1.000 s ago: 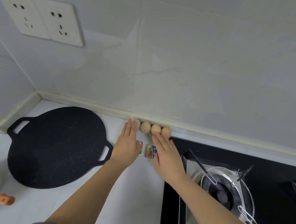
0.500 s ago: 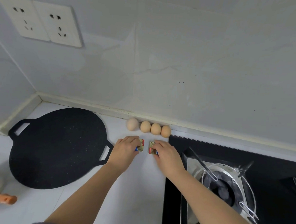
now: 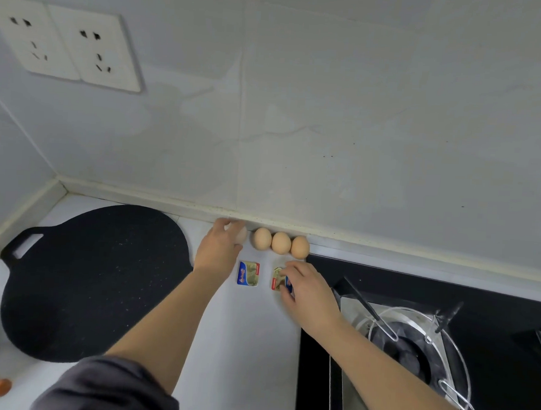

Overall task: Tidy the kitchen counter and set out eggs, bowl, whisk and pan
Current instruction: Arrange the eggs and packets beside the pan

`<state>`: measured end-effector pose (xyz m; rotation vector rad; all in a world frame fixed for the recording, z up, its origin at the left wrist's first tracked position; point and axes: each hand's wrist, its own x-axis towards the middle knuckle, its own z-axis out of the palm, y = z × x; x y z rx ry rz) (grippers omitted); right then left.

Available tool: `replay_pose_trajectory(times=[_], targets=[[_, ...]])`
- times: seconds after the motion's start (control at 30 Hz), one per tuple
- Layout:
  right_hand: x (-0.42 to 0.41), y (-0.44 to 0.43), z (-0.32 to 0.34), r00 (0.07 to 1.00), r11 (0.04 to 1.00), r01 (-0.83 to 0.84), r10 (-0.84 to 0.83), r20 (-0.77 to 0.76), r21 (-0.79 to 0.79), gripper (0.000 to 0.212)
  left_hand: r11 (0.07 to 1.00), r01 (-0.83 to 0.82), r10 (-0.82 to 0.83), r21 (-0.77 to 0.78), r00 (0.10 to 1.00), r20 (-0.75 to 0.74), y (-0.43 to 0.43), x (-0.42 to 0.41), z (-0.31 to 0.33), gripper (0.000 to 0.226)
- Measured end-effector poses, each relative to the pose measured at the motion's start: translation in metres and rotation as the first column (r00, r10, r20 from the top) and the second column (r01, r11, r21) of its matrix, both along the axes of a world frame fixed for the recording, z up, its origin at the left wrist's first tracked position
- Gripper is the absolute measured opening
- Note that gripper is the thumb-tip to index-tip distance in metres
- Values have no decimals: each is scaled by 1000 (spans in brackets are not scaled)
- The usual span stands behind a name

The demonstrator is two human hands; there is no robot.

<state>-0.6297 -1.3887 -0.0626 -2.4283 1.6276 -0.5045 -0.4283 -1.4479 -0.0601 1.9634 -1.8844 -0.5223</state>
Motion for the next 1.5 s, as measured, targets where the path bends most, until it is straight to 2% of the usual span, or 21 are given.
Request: replay_pose_trajectory(times=[0.27,0.57,1.1,1.3,1.4,1.5], targets=[[-4,-3,-6,999,999,-17,15,50,36,21,1000,-9,8,-19,998,-65,-7,-11,-7,41],[-3,-3,-7,999,998,-15,12,53,58,23,999,-10,8,-38,999,-46,-6,-11,-6,42],[-7,-4,-10,998,998,-10,6,56,57,23,1000,7,-7,-2,999,-43,-5,-8,-3,53],[-6,-4,-5,998,998,-18,14,62,66,23,999,-25,27,26,997,-75,-2,-8,1,63],[-2,-2,0,997,997,-35,30,70,71,23,998,-60,60,12,995,-85,7,-3,8,67],[3,1,7,996,996,-55,50,69,69,19,995,-71,66,-73,995,-73,26,6,16,69]])
